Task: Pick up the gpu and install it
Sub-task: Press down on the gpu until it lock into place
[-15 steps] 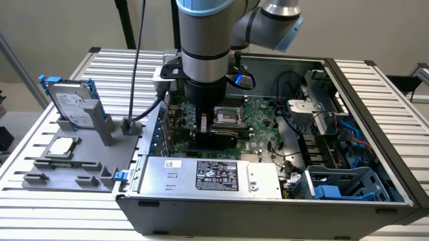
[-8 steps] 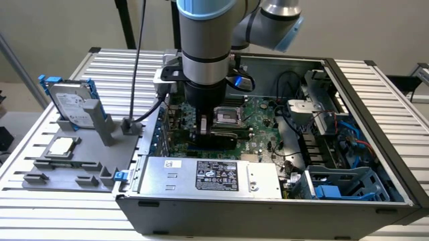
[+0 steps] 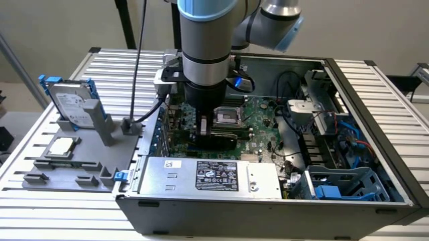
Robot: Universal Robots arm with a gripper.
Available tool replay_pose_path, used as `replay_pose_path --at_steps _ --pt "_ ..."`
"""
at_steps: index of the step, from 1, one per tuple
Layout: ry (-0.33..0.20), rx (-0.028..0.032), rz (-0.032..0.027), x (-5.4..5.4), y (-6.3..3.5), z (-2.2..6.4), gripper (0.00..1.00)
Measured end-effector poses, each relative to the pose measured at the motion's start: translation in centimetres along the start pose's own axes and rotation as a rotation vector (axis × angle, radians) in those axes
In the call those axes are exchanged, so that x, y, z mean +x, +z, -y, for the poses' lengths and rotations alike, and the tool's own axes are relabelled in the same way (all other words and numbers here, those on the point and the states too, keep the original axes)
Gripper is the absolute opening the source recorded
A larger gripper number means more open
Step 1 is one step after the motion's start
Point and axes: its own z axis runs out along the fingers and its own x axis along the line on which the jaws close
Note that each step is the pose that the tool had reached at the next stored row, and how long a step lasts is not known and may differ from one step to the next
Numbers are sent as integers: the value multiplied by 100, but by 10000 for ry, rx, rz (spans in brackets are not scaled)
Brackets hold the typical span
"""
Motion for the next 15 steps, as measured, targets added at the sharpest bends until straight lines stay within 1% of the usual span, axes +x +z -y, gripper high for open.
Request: replay_pose_path --at_steps 2,3,4,5,8,10,15 --pt "2 -32 23 -2 7 -3 26" --pt "4 -26 31 -4 12 -3 27" --pt "3 -29 22 -2 11 -2 27" --pt "-1 -40 14 -2 7 0 33" --pt "0 -72 10 -2 -30 -1 33" --pt "0 -98 7 -3 -108 1 33" --pt "1 -137 5 -9 -333 7 33"
